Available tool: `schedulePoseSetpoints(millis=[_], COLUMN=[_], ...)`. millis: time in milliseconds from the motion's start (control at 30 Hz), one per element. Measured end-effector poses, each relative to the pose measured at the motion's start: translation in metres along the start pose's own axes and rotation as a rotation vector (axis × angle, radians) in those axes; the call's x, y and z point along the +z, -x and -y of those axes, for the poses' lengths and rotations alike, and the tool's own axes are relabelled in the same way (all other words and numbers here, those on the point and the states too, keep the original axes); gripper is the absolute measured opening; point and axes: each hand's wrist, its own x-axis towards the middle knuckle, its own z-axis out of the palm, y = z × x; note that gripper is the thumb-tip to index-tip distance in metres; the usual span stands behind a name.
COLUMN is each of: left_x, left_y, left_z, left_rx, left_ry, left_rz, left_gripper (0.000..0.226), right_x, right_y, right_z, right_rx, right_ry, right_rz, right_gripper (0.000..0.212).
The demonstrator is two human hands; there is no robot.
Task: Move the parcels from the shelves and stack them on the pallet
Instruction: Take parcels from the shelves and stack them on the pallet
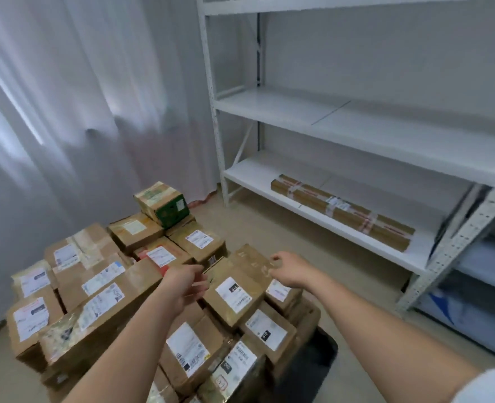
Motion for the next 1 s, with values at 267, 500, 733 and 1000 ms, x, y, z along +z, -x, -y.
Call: schedulePoseSetpoints(millis=[267, 500, 733, 1000], left_x=[0.165, 0.351, 0.505, 0.586], left_y=[0.042, 0.098, 0.144, 0.091], left_z=[-0.067, -0.104, -0.115, -0.137], left_rx=[0.118, 0.203, 0.248, 0.211], left_ry=[-0.052, -0.082, -0.129, -0.187], left_rz=[0.219, 0.402, 0.564, 0.575], left_gripper=[0.018, 0.012, 0.012, 0.009], right_x=[-0.129, -0.245, -0.327, -0.357], right_y=[0.051, 0.08, 0.096, 0.034], right_z=[-0.095, -0.207, -0.319, -0.385], right_rx=[0.016, 0.006, 0.021, 0.116], right_ry=[-0.169, -0.288, -0.422, -0.538], right_rz=[-0.297, -0.553, -0.65, -0.59], right_gripper=[0.033, 0.026, 0.026, 0.035])
